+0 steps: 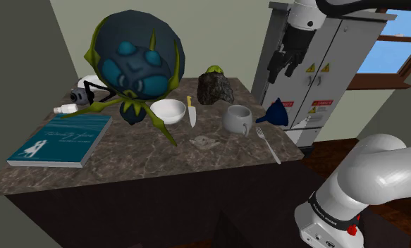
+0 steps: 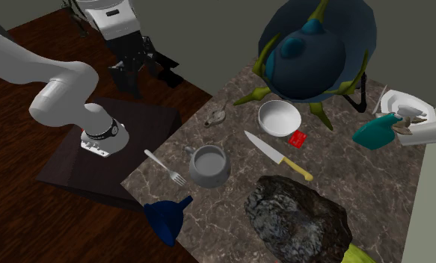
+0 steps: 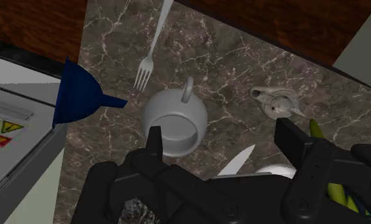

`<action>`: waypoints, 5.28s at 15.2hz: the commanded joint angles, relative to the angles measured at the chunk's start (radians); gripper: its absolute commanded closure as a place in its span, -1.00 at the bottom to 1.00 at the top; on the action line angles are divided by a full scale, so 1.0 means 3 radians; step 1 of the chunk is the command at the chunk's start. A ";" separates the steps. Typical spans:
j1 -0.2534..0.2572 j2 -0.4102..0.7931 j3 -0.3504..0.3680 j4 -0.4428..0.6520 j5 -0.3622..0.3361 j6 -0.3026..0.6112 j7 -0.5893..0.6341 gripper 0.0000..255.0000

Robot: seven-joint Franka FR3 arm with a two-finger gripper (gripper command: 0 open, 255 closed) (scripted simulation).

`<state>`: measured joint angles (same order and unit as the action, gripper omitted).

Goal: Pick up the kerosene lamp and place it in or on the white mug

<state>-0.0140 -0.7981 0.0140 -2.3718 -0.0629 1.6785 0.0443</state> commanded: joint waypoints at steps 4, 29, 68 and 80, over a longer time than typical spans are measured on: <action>0.0110 0.0160 -0.0028 -0.0187 -0.0002 0.0343 -0.0209 -1.00; 0.0937 0.2539 -0.0022 -0.0559 0.0125 0.3012 -0.1962 -1.00; 0.0932 0.2324 -0.0019 -0.0448 0.0139 0.2686 -0.1980 1.00; 0.0936 0.1960 -0.0020 -0.0221 0.0155 0.2096 -0.1997 1.00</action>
<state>0.2661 -0.2024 0.0074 -2.4443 -0.0167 2.3213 -0.5558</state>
